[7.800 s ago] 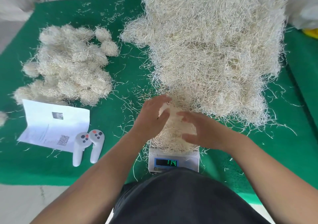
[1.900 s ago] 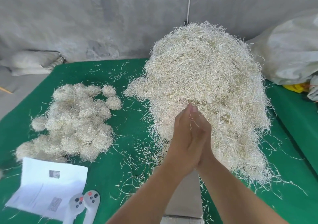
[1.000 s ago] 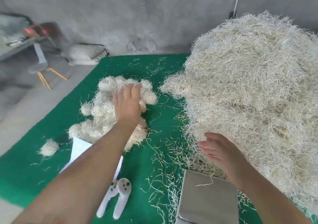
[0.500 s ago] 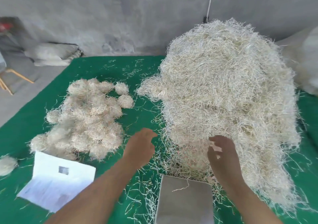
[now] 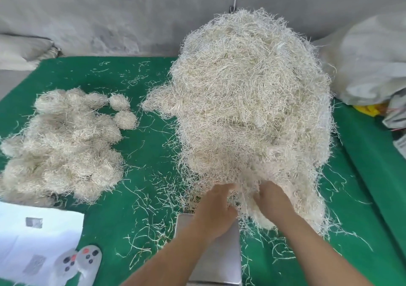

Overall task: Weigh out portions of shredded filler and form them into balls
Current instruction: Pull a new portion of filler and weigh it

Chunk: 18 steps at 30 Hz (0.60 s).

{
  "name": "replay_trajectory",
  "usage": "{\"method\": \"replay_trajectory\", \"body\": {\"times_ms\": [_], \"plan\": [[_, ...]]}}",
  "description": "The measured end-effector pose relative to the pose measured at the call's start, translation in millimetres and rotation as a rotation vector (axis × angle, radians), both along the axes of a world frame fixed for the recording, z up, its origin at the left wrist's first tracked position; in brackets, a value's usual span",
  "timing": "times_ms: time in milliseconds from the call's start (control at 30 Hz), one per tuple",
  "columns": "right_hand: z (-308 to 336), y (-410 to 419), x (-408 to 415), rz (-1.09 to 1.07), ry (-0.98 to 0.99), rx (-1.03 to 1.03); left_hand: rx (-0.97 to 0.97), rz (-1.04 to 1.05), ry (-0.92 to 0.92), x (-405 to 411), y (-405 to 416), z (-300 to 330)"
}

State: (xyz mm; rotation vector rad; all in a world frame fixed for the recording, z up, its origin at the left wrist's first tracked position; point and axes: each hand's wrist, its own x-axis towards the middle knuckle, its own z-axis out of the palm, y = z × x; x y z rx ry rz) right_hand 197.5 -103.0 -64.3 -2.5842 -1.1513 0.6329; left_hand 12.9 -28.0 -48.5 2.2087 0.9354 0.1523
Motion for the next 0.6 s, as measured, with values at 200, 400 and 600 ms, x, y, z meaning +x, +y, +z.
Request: {"method": "replay_trajectory", "body": {"times_ms": [200, 400, 600], "plan": [[57.7, 2.0, -31.5, -0.024, 0.269, 0.424, -0.282, 0.0, -0.185, 22.9, -3.1, 5.8], [61.4, -0.7, -35.0, -0.039, 0.355, 0.598, -0.374, 0.154, -0.394, 35.4, 9.2, 25.6], [35.3, 0.9, -17.0, 0.152, -0.003, 0.373, -0.818, 0.51, -0.607, 36.9, 28.5, 50.5]]}}
